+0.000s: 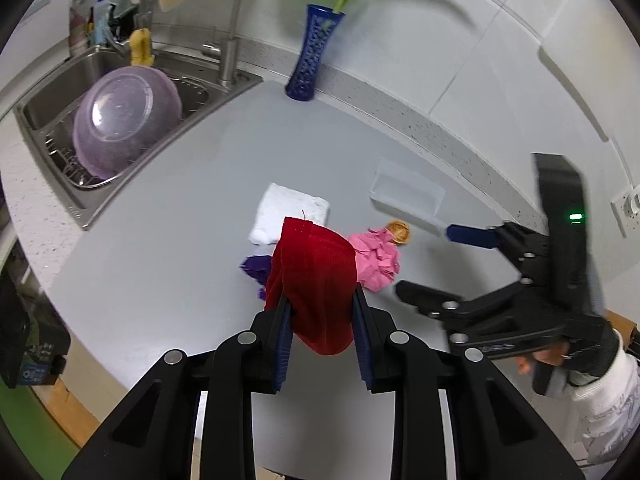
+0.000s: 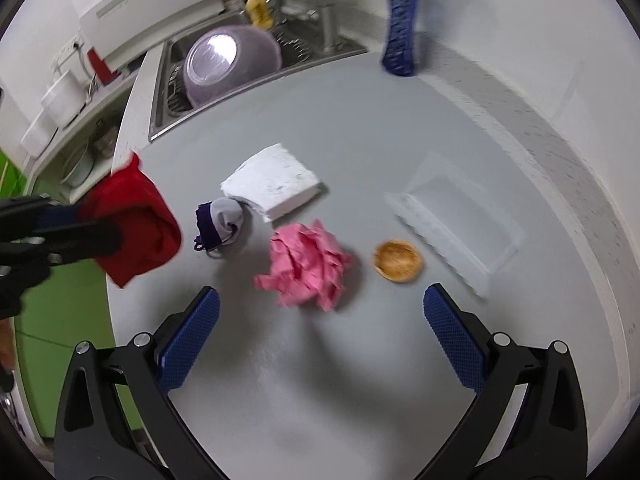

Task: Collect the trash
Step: 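Grasp the crumpled pink paper with the right gripper while the left gripper holds the red cloth, then carry the cloth and paper over the wastebasket and open the left gripper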

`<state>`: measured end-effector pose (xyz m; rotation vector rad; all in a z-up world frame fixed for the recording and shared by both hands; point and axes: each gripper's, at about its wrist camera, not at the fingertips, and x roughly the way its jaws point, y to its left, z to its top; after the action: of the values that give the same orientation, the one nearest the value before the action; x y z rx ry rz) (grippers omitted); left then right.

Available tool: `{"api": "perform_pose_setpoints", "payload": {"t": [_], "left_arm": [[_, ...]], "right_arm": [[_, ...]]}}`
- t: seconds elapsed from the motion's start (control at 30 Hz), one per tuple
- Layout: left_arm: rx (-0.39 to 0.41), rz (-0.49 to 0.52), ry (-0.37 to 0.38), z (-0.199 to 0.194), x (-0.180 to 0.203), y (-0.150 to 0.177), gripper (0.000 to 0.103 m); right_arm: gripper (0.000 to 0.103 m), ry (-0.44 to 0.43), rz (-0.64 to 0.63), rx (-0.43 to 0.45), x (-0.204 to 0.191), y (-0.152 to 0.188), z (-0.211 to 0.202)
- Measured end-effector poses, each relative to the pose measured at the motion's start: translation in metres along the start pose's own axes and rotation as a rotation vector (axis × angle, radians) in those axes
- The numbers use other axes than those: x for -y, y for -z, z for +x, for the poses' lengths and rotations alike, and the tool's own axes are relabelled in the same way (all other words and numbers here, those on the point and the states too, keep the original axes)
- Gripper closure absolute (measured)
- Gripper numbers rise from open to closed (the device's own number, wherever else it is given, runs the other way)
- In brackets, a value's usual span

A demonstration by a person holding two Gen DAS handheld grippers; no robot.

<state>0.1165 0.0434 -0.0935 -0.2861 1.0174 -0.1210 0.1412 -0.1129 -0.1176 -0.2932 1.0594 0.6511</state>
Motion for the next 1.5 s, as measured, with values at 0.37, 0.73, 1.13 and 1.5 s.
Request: {"api": "perform_pose_setpoints", "payload": {"t": [0.37,0.73,1.13,1.5], "left_arm": [[0.011,-0.061,-0.019,-0.014,-0.033,0.010,0.076],[0.049,-0.086,-0.034,-0.038,-0.041,0.025,0.076],[0.141,-0.230,-0.201,-0.145,-0.091,0.111,0.076],[0.208,-0.420,-0.378,-0.257,-0.150,0.225,0.076]], "right_arm": [[0.057,0.050,-0.100,-0.111,-0.022,-0.018,0.058],[0.067,0.004,-0.107,-0.014,-0.032,-0.015,-0.002],[0.067,-0.203,-0.295,0.147,-0.155,-0.017,-0.094],[0.067,-0.388,-0.524,0.190,-0.331,0.001,-0.123]]}}
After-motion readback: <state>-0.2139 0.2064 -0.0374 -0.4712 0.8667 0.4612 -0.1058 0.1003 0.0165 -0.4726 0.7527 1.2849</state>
